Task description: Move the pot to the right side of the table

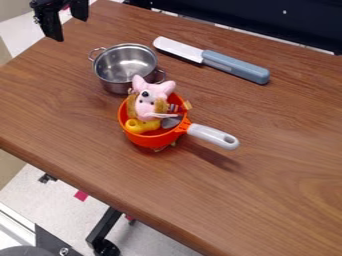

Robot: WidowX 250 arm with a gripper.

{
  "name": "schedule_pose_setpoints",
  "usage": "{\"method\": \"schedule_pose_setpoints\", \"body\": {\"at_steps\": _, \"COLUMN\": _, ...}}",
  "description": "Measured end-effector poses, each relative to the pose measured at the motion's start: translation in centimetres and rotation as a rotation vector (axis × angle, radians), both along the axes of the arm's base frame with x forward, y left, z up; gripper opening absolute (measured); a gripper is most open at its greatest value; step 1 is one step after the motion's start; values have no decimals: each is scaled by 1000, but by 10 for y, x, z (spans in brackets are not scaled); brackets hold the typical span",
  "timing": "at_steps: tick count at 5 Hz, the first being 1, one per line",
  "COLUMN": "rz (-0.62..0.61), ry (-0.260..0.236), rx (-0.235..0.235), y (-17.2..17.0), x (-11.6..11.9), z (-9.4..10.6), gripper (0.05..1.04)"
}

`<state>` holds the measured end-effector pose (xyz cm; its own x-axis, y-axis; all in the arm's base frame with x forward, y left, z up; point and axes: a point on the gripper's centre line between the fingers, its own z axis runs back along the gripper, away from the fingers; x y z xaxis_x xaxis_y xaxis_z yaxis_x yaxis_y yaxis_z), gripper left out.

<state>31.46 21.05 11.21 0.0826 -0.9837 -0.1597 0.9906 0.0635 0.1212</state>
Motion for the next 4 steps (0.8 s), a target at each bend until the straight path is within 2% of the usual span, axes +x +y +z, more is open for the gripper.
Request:
{"method": "schedule_pose_setpoints", "body": {"at_steps": 1, "rz": -11, "ry": 28, "rx": -17, "y": -2, "x": -2, "z": -14, "gripper": 999}}
{"method": "schedule_pose_setpoints", "body": {"at_steps": 2, "rz": -225, "ry": 37, "rx": 9, "y": -17, "x": -9, "z": -34, "gripper": 999}}
{"method": "schedule_pose_setpoints", "body": {"at_steps": 3, "rz": -406, "ry": -12, "rx": -16, "y": -29, "x": -8, "z": -26, "gripper": 999}}
{"method": "schedule_pose_setpoints", "body": {"at_steps": 4, "rz": -509, "ry": 14, "rx": -59, "y": -37, "x": -6, "z": -22, "gripper": 999}}
